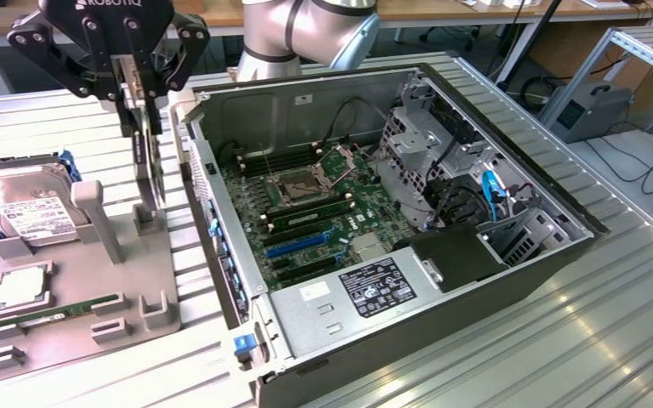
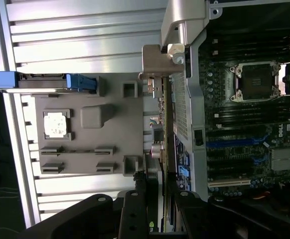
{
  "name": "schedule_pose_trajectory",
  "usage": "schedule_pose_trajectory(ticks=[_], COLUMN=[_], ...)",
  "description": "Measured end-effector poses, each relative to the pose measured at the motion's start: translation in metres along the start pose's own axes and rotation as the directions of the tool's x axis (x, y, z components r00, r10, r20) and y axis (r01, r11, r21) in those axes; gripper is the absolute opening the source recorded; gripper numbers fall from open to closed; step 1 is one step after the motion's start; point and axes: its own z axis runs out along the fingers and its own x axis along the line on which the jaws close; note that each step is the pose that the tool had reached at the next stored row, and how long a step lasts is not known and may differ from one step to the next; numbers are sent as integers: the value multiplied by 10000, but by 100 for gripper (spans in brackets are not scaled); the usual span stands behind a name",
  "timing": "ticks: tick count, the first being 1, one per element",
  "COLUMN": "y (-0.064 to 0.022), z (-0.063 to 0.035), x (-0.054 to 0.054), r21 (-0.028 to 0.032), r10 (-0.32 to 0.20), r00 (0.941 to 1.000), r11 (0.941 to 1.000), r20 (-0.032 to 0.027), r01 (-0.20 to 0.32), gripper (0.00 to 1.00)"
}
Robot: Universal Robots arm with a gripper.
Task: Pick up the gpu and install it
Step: 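Pick up the gpu and move the gpu toward the slot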
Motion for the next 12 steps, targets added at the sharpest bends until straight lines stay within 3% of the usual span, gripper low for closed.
schedule_pose_trajectory(ticks=[12], y=[8], z=[0], x=[-94], r21=[4], r10=[-3], r00=[10000], r11=[10000], r20=[-55], r01=[3], gripper=[27])
